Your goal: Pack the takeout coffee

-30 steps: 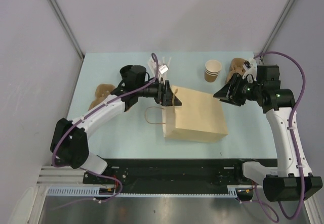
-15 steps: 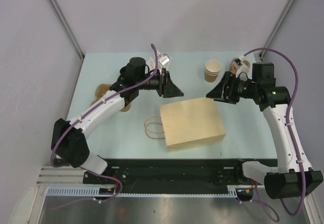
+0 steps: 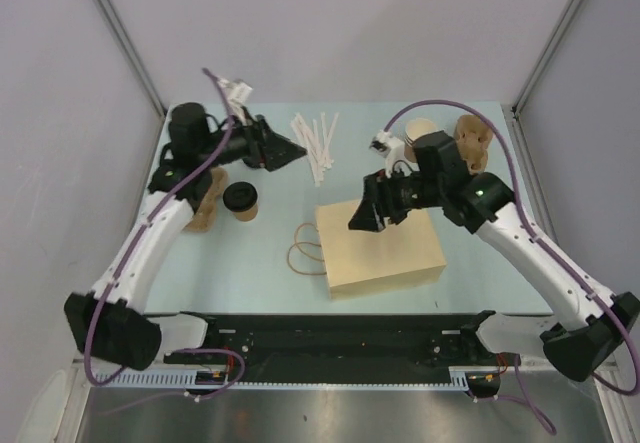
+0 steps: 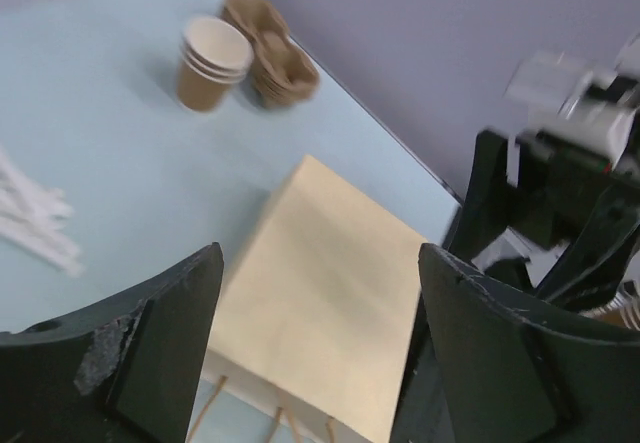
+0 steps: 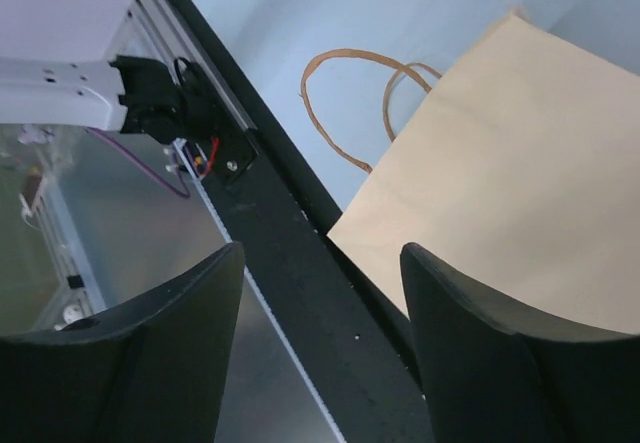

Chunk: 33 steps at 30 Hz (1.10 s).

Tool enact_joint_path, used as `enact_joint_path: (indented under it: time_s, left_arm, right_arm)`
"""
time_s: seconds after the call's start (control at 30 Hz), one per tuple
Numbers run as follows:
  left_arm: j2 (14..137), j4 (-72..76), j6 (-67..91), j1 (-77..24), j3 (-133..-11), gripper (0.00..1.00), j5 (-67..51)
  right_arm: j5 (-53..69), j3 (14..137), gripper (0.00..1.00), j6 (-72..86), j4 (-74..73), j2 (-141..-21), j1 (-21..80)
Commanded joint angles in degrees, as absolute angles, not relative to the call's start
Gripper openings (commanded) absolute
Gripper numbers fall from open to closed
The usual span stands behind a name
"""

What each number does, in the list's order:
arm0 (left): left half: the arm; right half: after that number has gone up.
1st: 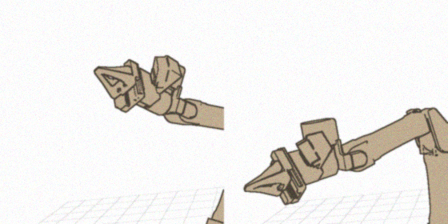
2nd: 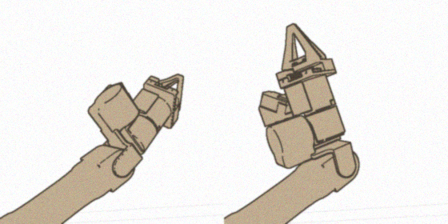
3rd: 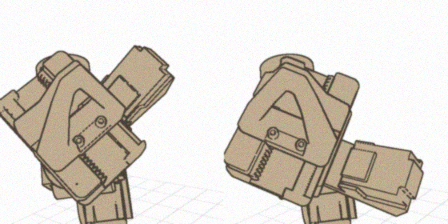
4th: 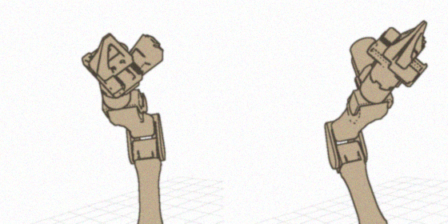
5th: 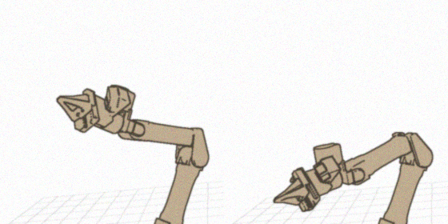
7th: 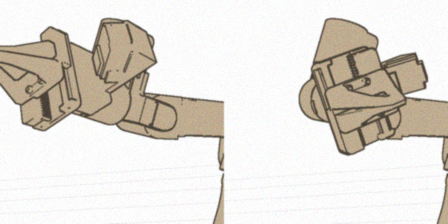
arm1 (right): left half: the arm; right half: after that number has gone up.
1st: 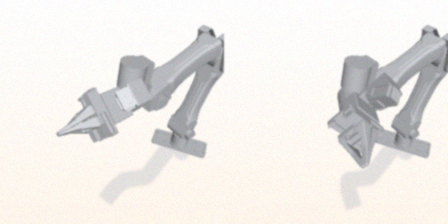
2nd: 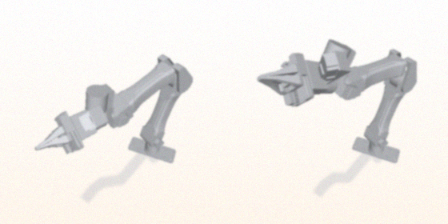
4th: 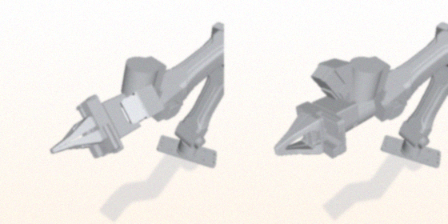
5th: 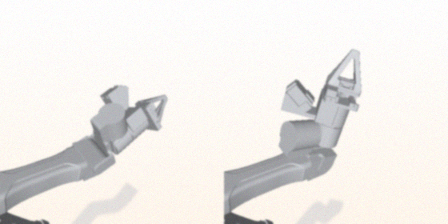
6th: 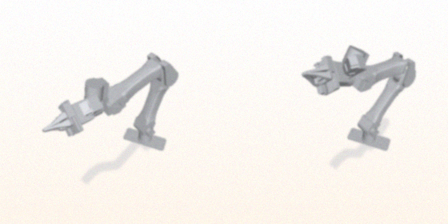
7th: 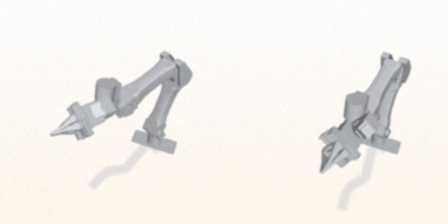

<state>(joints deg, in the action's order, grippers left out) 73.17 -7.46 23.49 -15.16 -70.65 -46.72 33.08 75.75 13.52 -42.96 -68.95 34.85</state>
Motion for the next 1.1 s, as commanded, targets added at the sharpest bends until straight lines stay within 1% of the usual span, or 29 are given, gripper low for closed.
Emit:
enact_joint_path:
  time_s: [0.0, 0.03, 0.1, 0.27, 0.37, 0.57, 0.63, 0.67, 0.73, 0.8, 0.87, 0.9, 0.93, 1.07]
  left_arm:
    - [63.74, -12.91, 21.89, -4.26, -67.42, 0.88, -44.74]
    - [62.68, -13.96, 21.88, -2.39, -65.76, 0.89, -45.0]
    - [60.39, -14.85, 22.41, 2.87, -64.08, 0.89, -46.05]
    - [53.97, -14.68, 24.26, 9.22, -59.15, 0.91, -47.81]
    - [52.12, -14.5, 25.57, 10.54, -57.48, 0.91, -48.51]
    - [49.92, -12.57, 27.59, 10.99, -55.55, 0.92, -48.25]
    - [50.01, -11.78, 28.39, 10.99, -55.11, 0.92, -48.43]
    - [50.27, -11.52, 28.39, 10.99, -55.02, 0.92, -48.51]
    - [50.62, -11.16, 28.65, 10.99, -54.84, 0.92, -48.25]
    - [51.24, -10.46, 29.26, 11.07, -54.67, 0.92, -48.25]
    - [51.68, -10.2, 29.71, 11.07, -54.67, 0.92, -47.82]
    - [51.94, -10.11, 29.71, 11.16, -54.93, 0.92, -47.73]
    - [52.03, -10.19, 29.79, 11.34, -55.02, 0.92, -47.72]
    - [52.21, -10.63, 29.01, 11.69, -55.63, 0.92, -47.37]
  right_arm:
    - [24.35, 75.5, 0.74, 6.51, -37.89, -74.26, 43.83]
    - [24.0, 75.5, 0.77, 6.24, -37.36, -75.49, 44.81]
    - [25.13, 75.59, 0.78, 7.03, -35.43, -78.73, 47.18]
    - [26.46, 75.76, 0.79, 7.38, -29.63, -83.93, 52.2]
    - [25.66, 76.72, 0.79, 6.77, -27.86, -87.88, 53.96]
    - [24.61, 80.24, 0.75, 6.59, -27.77, -95.27, 53.62]
    - [25.75, 81.56, 0.67, 7.12, -27.42, -96.23, 53.44]
    - [26.97, 81.91, 0.59, 7.29, -27.25, -96.41, 53.52]
    - [28.47, 83.49, 0.52, 8.52, -27.07, -97.11, 53.44]
    - [31.89, 86.11, 0.42, 9.31, -27.33, -97.99, 53.44]
    - [36.88, 88.58, 0.23, 11.24, -27.68, -99.4, 52.83]
    - [38.31, 91.03, 0.02, 12.03, -27.86, -99.67, 52.47]
    - [39.36, 92.71, 0.0, 12.65, -28.3, -99.75, 52.21]
    - [42.97, 100.36, 0.0, 16.42, -29.44, -98.18, 49.58]
